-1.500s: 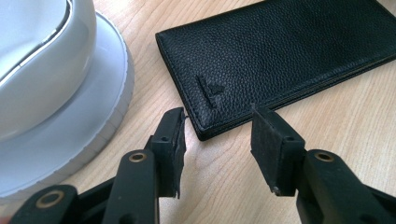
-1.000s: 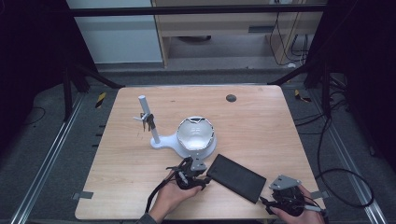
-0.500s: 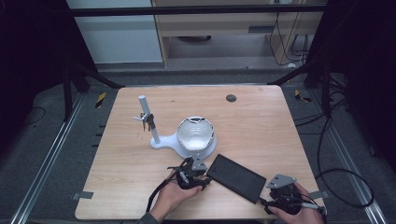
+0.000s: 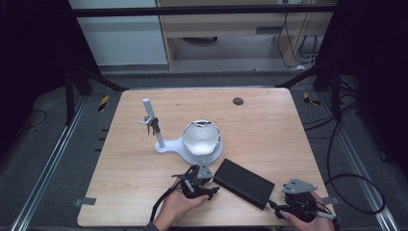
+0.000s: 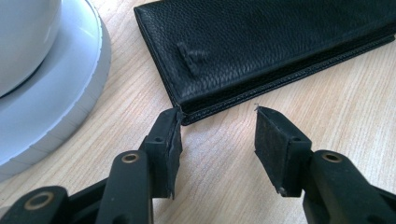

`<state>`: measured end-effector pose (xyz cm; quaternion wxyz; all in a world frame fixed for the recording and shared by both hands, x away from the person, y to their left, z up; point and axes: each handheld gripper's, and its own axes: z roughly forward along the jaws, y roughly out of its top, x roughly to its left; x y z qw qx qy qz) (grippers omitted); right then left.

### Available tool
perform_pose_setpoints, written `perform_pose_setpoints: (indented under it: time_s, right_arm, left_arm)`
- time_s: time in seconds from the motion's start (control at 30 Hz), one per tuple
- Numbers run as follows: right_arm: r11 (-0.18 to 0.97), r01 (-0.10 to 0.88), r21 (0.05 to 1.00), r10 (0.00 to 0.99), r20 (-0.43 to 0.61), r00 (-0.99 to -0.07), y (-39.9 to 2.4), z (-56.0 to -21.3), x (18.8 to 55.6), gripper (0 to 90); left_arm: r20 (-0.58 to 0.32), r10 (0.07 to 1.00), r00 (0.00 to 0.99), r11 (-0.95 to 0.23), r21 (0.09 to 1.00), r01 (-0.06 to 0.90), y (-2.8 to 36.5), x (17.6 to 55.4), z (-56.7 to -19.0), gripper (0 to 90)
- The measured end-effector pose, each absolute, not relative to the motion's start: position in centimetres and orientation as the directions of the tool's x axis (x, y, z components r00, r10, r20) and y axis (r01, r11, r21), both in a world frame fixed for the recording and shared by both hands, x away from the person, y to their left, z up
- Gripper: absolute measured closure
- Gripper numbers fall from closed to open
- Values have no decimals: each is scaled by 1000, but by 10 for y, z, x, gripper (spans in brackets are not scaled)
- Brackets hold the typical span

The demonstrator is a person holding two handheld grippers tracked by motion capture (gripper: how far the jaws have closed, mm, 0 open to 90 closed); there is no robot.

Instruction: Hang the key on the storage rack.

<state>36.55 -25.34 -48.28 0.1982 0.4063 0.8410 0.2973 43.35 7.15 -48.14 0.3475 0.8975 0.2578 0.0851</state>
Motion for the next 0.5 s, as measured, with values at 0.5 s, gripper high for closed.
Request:
perform_pose_setpoints:
  time_s: [0.5]
  right_arm:
    - [452, 558, 696, 816, -71, -573, -257, -480, 366, 202]
  left_arm:
    - [-35, 586, 809, -552, 714, 431, 68, 448, -479, 679]
